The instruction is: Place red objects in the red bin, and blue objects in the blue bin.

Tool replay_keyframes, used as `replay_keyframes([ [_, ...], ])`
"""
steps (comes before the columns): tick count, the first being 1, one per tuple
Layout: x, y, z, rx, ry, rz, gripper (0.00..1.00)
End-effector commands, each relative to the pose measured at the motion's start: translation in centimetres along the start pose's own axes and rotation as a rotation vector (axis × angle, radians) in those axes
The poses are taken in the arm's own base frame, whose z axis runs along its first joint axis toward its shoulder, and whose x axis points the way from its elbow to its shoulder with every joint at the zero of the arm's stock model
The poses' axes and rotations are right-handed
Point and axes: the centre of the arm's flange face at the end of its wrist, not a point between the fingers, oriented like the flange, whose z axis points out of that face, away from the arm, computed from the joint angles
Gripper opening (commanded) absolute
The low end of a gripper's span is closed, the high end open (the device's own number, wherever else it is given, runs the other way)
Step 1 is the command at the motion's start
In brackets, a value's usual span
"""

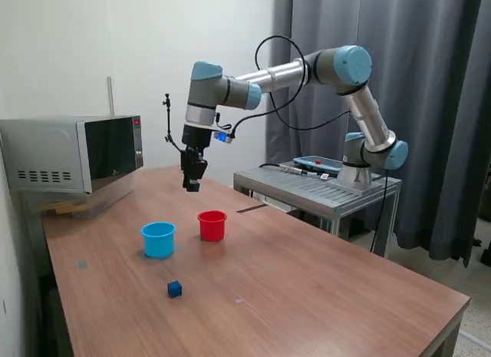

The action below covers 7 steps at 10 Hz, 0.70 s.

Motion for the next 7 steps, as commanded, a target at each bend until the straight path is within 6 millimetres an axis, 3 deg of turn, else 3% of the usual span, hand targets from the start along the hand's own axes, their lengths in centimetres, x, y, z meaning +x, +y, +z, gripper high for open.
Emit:
replay_keyframes([
  [1,-0.4,3.0,0.6,-0.035,-0.002,-0.006,0.0],
  [3,-1.6,4.4,0.9,-0.042,-0.005,0.014,0.0],
  [4,-3.8,5.3,1.0,-0.049,-0.011,0.038,0.0],
  [7,-5.7,6.2,3.2,-0.025,-0.014,0.061,0.0],
])
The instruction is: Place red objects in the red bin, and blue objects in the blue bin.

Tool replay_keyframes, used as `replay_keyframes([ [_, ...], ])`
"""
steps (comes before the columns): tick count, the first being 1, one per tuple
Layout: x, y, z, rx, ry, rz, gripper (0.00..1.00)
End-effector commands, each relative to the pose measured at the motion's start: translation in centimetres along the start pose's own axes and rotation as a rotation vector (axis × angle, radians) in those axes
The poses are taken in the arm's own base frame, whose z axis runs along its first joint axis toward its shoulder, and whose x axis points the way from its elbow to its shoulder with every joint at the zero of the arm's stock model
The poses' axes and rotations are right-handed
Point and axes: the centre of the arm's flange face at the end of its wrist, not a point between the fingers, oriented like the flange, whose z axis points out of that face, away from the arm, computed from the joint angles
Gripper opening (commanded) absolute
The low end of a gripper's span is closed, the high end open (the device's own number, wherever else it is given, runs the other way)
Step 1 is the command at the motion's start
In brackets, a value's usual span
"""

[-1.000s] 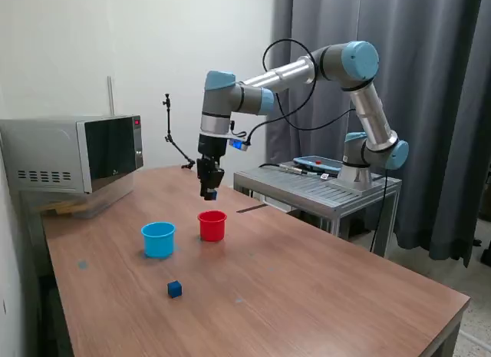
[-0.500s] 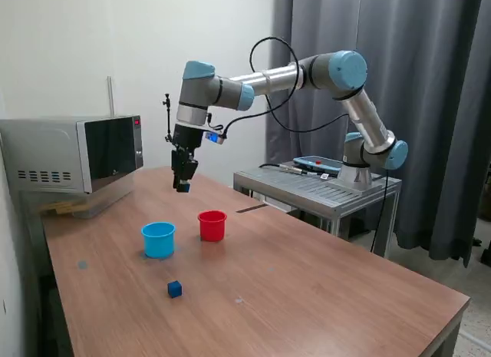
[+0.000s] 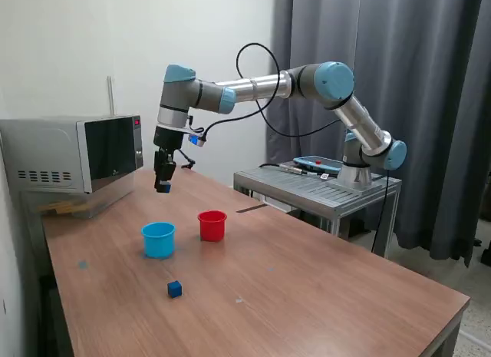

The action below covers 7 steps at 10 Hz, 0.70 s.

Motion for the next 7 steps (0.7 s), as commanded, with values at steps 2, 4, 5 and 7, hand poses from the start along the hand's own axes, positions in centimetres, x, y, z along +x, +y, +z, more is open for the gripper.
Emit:
replay_keyframes([
  [2,-1.0,1.3,3.1,0.02,-0.002,0.006,0.0],
  [4,-0.9,1.6,5.0,0.035,0.0,0.006,0.0],
  [5,-0.9,1.6,5.9,0.052,0.001,0.007,0.0],
  [7,-0.8,1.6,7.6,0.066,0.003,0.012,0.0],
])
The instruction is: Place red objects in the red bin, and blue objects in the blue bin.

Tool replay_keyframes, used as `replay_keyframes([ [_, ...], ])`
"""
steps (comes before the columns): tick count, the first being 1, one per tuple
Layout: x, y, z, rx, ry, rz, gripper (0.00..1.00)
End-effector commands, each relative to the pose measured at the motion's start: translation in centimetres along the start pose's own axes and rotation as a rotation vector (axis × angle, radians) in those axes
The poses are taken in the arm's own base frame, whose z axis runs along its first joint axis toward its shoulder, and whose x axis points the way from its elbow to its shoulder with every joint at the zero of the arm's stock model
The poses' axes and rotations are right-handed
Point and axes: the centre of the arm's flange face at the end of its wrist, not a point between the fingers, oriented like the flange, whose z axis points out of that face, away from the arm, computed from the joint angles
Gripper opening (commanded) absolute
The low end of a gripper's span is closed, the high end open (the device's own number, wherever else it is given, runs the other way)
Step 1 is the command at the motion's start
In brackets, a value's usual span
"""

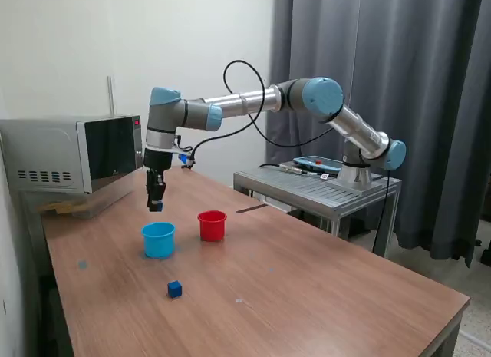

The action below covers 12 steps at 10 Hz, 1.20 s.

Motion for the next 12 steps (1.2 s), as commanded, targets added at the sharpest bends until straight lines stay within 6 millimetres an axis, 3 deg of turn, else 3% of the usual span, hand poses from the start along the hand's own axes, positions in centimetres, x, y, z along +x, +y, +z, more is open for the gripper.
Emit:
replay_keyframes([
  [1,0.2,0.3,1.8,0.012,0.001,0.004,0.0],
  [11,0.8,-0.5,5.1,0.061,0.054,0.039,0.0],
  [12,0.8,-0.5,5.1,0.061,0.054,0.037,1.0],
])
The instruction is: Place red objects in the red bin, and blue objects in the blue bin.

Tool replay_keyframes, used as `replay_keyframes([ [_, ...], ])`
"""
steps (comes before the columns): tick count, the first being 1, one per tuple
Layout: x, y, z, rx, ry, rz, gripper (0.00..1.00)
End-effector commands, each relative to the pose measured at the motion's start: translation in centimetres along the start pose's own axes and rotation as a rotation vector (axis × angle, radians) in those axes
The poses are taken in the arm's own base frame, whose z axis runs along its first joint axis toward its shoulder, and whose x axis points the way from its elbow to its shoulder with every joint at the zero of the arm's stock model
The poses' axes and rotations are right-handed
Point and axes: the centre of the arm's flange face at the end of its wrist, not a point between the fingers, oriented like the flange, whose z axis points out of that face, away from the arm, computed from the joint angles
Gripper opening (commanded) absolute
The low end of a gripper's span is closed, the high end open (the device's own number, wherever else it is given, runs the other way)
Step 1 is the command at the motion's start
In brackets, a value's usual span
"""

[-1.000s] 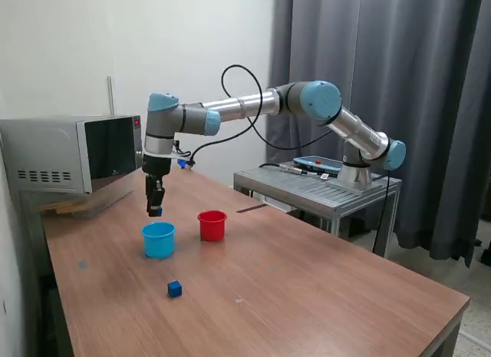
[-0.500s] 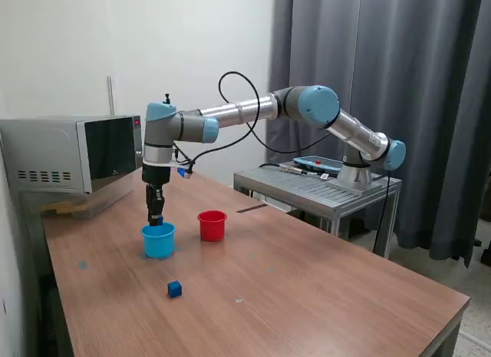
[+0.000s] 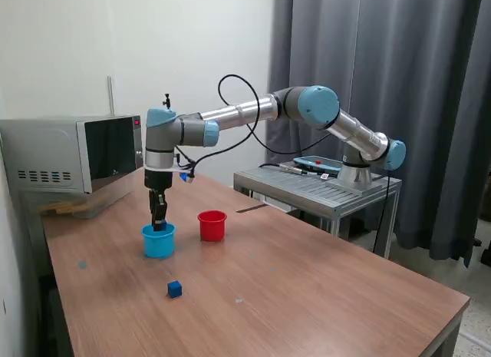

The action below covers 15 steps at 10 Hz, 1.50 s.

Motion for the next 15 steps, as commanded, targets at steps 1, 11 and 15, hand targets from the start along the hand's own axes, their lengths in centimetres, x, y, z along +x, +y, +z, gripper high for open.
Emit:
replay_keyframes([
  [1,0.0,0.0,0.1,0.001,0.0,-0.002,1.0],
  [11,7.1,-1.2,-1.7,-0.02,0.009,-0.098,1.0],
  [15,10.3,-2.7,-3.6,0.033,0.013,-0.187,1.0],
])
